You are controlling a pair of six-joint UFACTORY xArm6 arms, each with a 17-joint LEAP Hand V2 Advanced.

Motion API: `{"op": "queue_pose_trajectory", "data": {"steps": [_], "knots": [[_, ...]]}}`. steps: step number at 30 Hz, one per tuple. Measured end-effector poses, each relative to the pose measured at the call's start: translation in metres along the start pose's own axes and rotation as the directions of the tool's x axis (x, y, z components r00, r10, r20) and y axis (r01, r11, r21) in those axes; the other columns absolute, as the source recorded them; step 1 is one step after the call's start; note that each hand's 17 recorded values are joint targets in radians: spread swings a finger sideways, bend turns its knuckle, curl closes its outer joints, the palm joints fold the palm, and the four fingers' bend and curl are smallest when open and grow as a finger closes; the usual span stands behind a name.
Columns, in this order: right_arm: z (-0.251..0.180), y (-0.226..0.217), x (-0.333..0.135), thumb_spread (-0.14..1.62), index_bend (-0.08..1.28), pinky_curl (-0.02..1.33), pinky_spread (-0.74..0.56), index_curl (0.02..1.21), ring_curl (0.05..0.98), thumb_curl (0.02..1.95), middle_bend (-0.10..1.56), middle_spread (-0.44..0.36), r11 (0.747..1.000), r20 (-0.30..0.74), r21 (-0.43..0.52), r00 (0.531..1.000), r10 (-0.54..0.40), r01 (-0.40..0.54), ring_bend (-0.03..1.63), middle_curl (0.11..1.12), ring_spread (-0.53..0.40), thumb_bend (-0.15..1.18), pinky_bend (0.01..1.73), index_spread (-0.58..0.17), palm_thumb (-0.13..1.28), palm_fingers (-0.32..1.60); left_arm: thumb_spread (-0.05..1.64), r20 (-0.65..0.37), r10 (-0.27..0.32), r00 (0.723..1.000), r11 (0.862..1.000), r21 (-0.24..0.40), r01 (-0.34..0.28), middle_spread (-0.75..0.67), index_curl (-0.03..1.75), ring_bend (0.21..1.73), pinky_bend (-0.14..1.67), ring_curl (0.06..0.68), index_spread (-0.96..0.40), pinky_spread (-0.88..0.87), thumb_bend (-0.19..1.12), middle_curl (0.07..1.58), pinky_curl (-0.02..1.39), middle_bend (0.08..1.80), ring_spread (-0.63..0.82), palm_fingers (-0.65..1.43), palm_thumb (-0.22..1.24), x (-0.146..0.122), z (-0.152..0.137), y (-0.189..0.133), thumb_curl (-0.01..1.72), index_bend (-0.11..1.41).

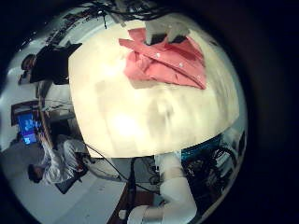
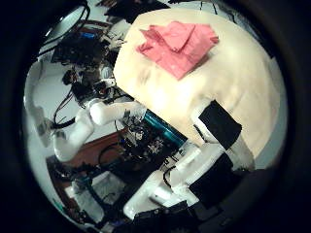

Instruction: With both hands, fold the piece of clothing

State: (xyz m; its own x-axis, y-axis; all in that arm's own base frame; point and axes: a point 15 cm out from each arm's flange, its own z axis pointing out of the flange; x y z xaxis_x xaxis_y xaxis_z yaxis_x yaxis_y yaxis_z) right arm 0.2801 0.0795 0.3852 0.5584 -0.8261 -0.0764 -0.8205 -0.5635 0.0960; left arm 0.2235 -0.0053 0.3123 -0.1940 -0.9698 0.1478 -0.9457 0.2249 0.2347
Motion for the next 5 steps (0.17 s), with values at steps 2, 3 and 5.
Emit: {"op": "queue_pose_trajectory", "data": {"steps": [2, 3, 5], "knots": [[-0.001, 0.003, 0.001, 1.39, 0.19, 0.26, 0.43, 0.37, 0.224, 0.46, 0.19, -0.011, 1.0, -0.001, -0.001, 1.0, -0.003, 0.003, 0.28, 0.33, 0.217, -0.01, 0.27, -0.353, 0.81, 0.22, 1.07, -0.005, -0.009, 1.0, 1.0, 0.001, 0.009, 0.26, 0.29, 0.44, 0.32, 0.226, 0.1, 0.49, -0.02, 0.32, 0.32, 0.2, 0.51, 0.07, 0.55, -0.002, 0.002, 0.001, 0.33, 0.16], [-0.001, 0.003, 0.003, 1.39, 0.19, 0.26, 0.43, 0.37, 0.225, 0.46, 0.19, -0.006, 1.0, -0.001, 0.0, 1.0, -0.003, 0.003, 0.28, 0.33, 0.217, -0.01, 0.27, -0.353, 0.81, 0.22, 1.07, -0.01, -0.009, 1.0, 1.0, 0.004, 0.009, 0.26, 0.29, 0.44, 0.32, 0.226, 0.1, 0.49, -0.02, 0.32, 0.32, 0.2, 0.5, 0.07, 0.55, -0.002, 0.002, 0.001, 0.33, 0.16], [-0.001, 0.006, 0.011, 1.39, 0.19, 0.26, 0.43, 0.36, 0.224, 0.45, 0.19, 0.01, 1.0, -0.004, -0.001, 1.0, 0.011, -0.011, 0.27, 0.33, 0.216, -0.01, 0.25, -0.354, 0.82, 0.23, 1.07, -0.029, -0.01, 1.0, 1.0, 0.017, 0.011, 0.25, 0.29, 0.44, 0.32, 0.227, 0.1, 0.49, -0.02, 0.32, 0.32, 0.2, 0.5, 0.07, 0.55, 0.001, 0.003, -0.001, 0.34, 0.16]]}}
